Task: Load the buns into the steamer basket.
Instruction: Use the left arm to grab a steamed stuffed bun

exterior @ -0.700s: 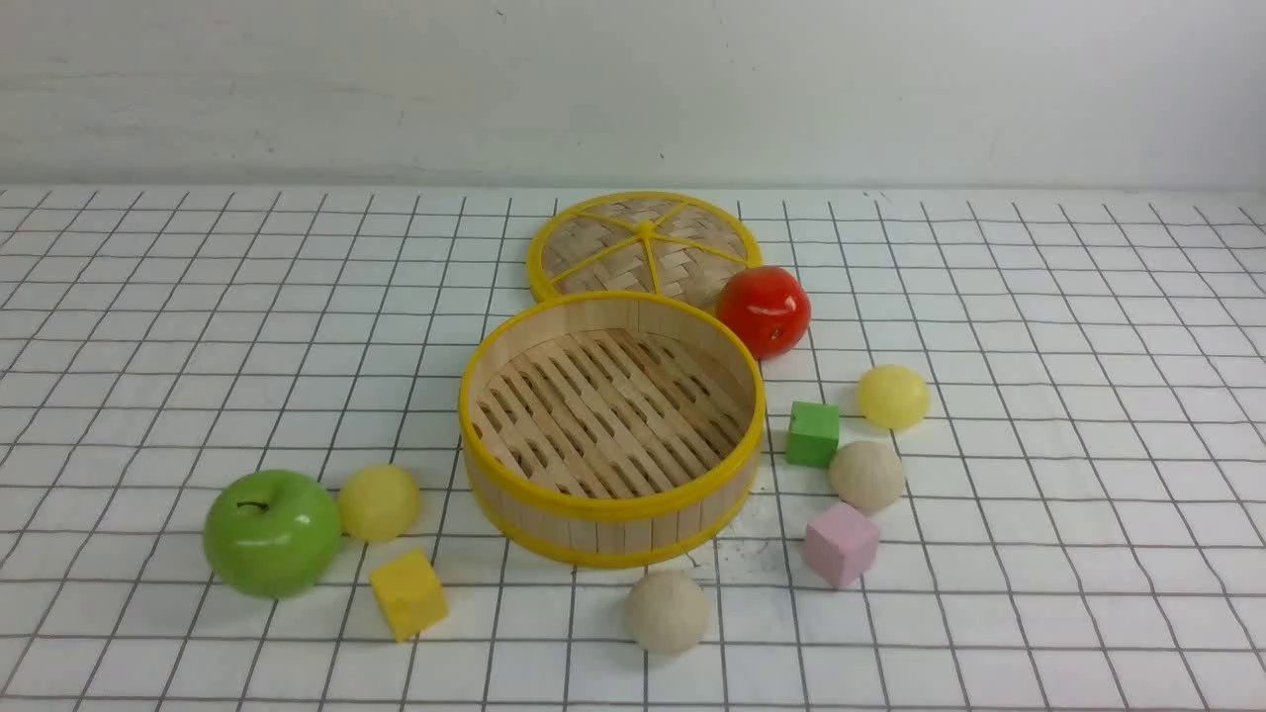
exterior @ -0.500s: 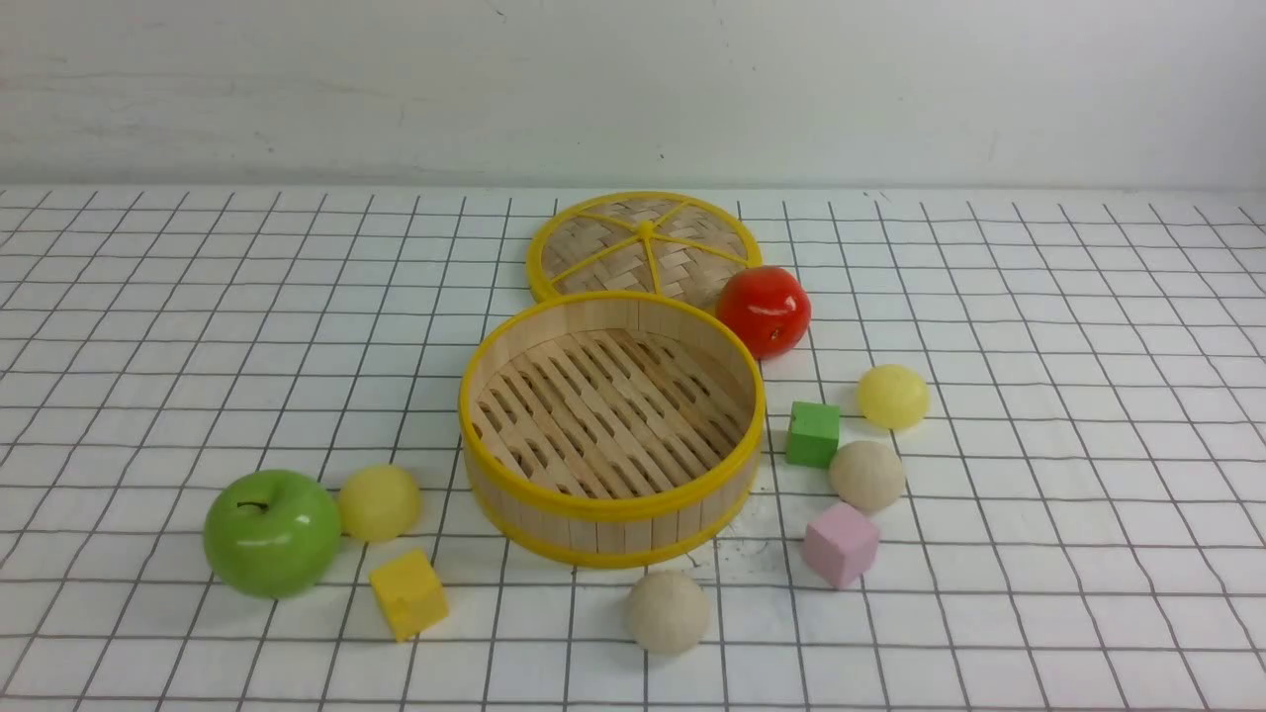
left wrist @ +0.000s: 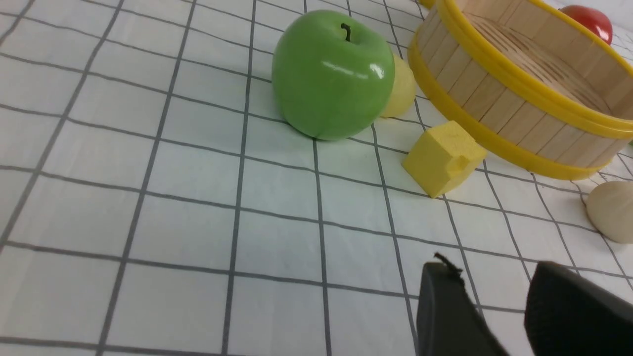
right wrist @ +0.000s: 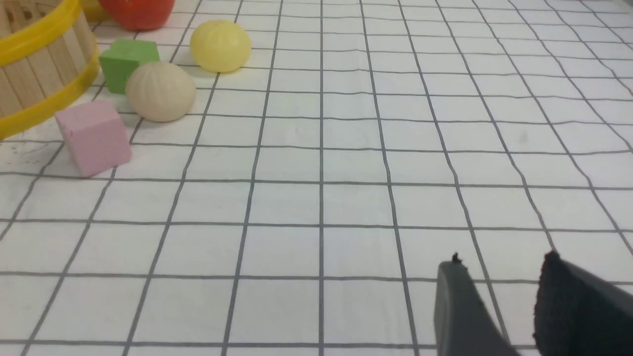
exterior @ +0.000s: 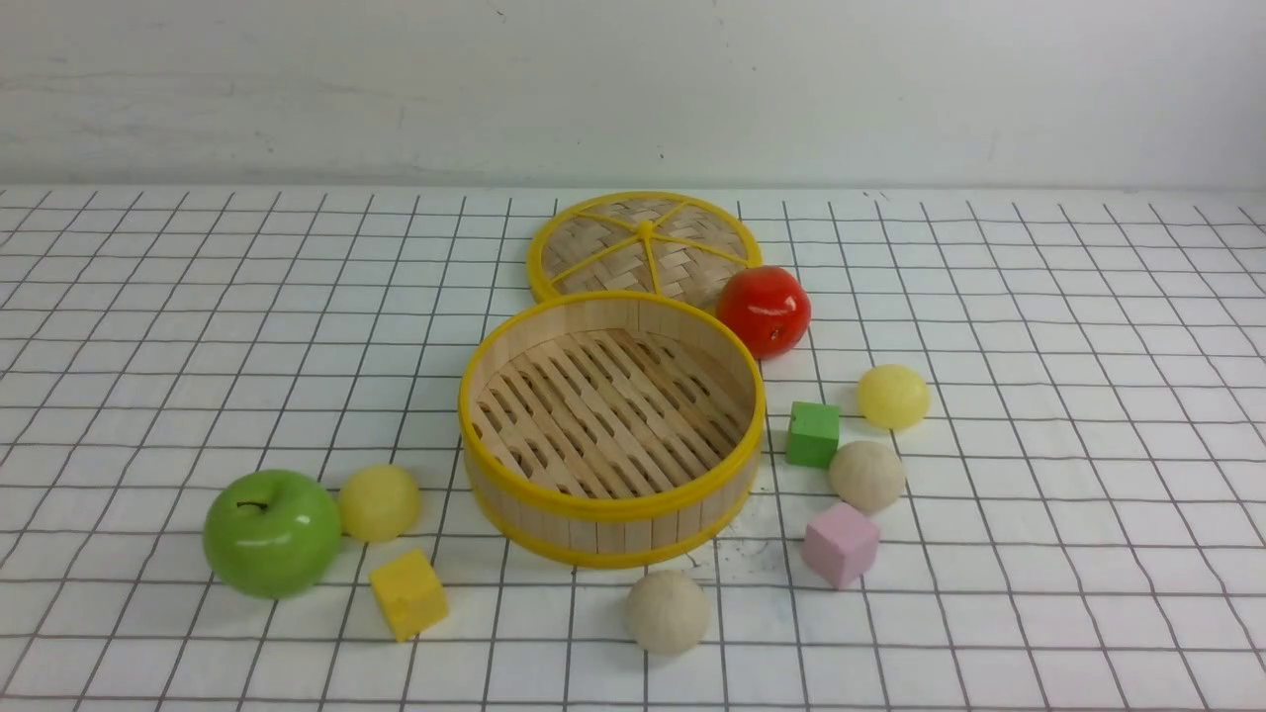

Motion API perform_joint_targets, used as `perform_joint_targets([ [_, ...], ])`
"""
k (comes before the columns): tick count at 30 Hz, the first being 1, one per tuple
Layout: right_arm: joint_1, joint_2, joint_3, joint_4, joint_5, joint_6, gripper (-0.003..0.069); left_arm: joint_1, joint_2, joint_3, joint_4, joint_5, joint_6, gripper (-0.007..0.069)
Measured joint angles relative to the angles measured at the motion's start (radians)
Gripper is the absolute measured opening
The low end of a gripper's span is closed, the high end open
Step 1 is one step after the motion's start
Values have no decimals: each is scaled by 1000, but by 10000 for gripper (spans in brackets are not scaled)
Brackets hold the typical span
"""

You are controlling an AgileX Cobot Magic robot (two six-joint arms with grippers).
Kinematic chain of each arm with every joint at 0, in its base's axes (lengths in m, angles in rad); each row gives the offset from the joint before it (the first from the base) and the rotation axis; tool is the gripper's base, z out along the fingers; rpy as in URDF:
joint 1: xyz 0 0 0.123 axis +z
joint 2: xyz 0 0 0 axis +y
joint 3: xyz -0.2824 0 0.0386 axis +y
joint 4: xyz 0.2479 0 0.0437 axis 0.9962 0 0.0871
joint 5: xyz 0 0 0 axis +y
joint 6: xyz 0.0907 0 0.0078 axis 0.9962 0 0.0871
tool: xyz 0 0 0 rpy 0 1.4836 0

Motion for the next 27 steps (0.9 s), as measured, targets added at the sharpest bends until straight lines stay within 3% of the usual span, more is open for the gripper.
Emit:
perform_joint_targets([
  [16,0,0,0,0,0,0,239,0,0,0,-15,-107,0,238],
  [22,0,0,0,0,0,0,239,0,0,0,-98,-244,0,238],
  [27,0,0,0,0,0,0,239,0,0,0,-206,-448,0,238],
])
